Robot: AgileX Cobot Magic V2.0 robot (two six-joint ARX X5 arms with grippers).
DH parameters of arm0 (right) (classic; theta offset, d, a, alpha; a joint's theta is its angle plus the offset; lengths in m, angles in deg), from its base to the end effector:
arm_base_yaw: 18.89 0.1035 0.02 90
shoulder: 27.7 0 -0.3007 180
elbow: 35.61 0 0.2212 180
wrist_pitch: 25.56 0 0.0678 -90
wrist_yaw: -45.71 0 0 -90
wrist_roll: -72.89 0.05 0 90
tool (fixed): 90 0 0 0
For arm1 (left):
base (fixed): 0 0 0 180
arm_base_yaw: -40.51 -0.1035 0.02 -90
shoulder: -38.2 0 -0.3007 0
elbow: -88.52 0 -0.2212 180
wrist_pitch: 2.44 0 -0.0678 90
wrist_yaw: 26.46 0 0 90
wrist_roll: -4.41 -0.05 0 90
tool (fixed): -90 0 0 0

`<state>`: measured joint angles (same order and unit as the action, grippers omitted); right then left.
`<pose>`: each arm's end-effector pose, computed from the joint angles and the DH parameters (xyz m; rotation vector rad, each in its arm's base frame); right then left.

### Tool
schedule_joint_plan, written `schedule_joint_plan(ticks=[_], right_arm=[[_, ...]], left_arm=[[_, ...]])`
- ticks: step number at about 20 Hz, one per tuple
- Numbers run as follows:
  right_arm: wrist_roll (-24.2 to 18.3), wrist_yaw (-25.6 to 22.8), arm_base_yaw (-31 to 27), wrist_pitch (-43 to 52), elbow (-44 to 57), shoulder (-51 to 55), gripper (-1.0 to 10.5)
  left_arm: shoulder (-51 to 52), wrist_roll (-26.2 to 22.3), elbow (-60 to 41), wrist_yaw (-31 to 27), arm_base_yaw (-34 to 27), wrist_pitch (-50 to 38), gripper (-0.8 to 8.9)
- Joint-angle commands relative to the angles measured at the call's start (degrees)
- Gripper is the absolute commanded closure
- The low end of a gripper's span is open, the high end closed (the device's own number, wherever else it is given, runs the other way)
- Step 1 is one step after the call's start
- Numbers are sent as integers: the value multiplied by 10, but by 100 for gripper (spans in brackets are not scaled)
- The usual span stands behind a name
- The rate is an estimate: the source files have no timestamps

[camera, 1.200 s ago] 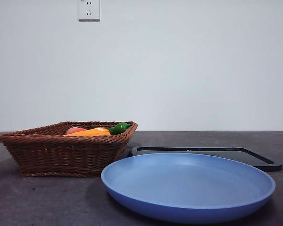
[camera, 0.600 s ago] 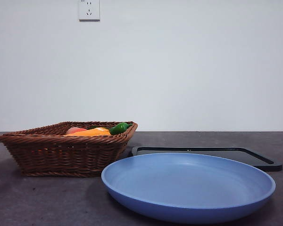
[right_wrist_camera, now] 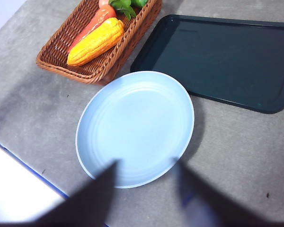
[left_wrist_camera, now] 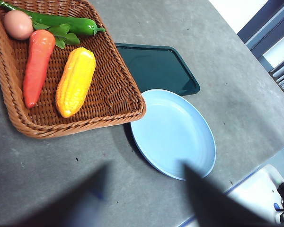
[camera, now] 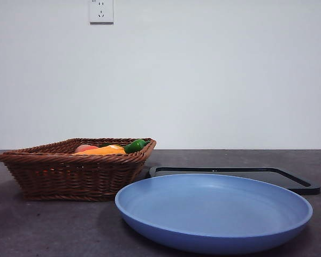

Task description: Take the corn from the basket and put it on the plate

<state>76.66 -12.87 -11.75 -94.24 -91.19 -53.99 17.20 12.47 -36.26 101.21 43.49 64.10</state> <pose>0.0252 0.0294 0.2748 0.2081 0.7061 0.6236 0.0113 -0.0312 0.2782 -0.3031 0.5985 -0.6517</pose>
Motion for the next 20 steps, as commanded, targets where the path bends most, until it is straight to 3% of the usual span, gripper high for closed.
schedule_joint_plan(ticks=[1, 9, 20], right_arm=[[16, 0, 2, 5, -10, -10, 634], [18, 1, 4, 40, -10, -118, 634], [15, -6, 56, 181, -10, -418, 635]], left_arm=[[-3, -10, 11, 2, 1, -7, 381], [-3, -9, 11, 2, 1, -7, 383], [-3, -9, 11, 2, 1, -7, 383]])
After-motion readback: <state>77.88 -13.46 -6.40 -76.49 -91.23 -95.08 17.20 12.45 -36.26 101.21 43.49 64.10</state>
